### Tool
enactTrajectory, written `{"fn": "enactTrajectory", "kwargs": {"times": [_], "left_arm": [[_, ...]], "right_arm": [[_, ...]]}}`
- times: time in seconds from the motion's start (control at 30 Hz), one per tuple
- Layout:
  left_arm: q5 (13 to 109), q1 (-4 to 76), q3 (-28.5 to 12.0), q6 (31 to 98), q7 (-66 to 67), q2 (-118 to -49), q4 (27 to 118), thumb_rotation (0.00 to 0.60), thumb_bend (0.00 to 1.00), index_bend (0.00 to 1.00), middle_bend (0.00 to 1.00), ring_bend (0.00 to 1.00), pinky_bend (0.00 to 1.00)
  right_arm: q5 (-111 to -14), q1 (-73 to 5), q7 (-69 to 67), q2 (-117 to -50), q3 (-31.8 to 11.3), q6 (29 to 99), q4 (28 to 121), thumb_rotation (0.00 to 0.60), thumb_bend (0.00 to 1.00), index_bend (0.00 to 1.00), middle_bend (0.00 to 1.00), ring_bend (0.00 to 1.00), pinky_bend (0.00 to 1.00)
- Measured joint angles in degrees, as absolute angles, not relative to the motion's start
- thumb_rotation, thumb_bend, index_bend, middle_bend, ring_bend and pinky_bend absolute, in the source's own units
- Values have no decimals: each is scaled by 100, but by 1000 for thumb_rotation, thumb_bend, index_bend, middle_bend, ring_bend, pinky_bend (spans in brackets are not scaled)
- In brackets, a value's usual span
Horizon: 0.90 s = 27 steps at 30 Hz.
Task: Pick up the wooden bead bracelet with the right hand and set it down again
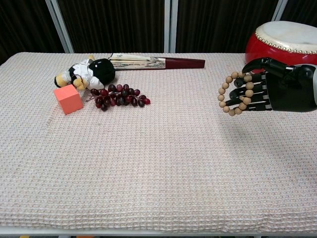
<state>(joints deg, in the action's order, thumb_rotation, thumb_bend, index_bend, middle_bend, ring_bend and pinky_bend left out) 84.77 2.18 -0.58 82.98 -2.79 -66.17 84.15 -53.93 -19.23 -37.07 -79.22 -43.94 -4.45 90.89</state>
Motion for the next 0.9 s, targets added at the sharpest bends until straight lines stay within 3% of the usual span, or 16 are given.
{"fn": "enactTrajectory", "kwargs": {"times": [0.27,0.43,0.57,0.73,0.9], "left_arm": [[8461,234,-61,8284,-258,-6625,8441,600,0,194,155,51,100],[8468,241,-51,8276,-229,-6616,8470,600,0,194,155,51,100],[8479,247,-38,8271,-195,-6604,8498,600,0,194,155,51,100],[8491,242,-31,8293,-178,-6586,8521,600,0,194,155,51,100],[8482,251,-35,8285,-169,-6587,8531,600,0,195,155,51,100]], "right_arm": [[-5090,-1289,-2588,-8681,-5365,-1119,8888,252,354,555,523,182,0],[-4690,-863,-1724,-9416,-5970,-1528,8667,255,184,554,528,184,0],[-4359,-628,-1133,-9920,-6316,-1806,8441,252,189,559,544,195,0],[-3976,-468,-560,-10387,-6592,-2032,8143,253,389,610,594,236,0],[-3764,-410,-313,-10588,-6723,-2037,8022,254,495,647,630,271,0]]}}
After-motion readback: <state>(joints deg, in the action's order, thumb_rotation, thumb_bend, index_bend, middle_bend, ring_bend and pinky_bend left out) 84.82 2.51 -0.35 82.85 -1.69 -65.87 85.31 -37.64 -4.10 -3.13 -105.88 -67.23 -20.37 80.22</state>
